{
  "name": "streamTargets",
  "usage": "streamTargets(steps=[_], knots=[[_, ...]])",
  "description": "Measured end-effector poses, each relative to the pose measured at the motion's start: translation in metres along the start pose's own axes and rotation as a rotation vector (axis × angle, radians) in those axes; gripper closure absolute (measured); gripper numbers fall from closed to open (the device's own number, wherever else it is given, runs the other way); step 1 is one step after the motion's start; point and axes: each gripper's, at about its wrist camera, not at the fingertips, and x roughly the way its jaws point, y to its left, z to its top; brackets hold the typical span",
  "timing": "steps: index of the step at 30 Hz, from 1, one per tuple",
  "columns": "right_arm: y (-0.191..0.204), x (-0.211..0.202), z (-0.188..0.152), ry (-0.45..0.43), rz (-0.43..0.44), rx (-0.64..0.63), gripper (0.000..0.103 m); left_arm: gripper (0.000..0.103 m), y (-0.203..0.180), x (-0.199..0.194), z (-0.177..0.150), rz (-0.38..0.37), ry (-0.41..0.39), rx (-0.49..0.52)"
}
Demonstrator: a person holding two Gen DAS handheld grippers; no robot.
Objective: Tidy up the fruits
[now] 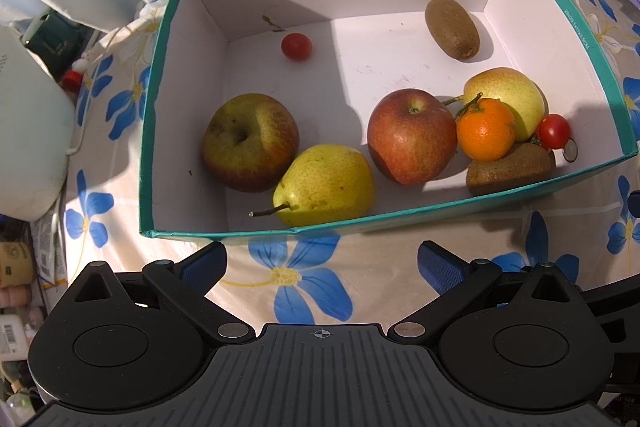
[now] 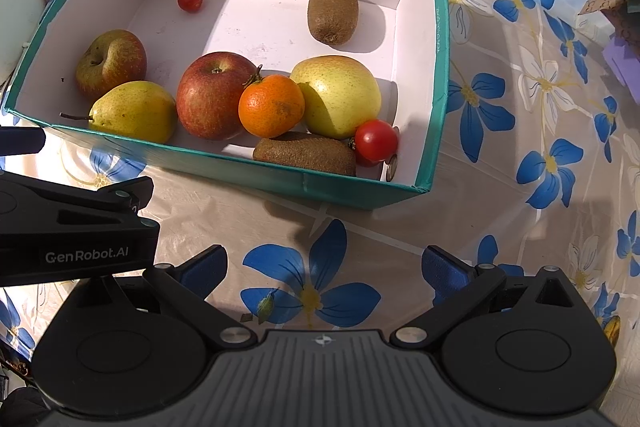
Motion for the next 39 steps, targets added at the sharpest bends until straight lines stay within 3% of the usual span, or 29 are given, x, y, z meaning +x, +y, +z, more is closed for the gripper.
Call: streamTargets(steps=[39], knots=[[-0.0008,-0.0025,-0.0019,-0.002,-0.015,0.025,0.000,0.000,-0.0029,0.0008,-0.0023,-0.003,-0.007,0.013]])
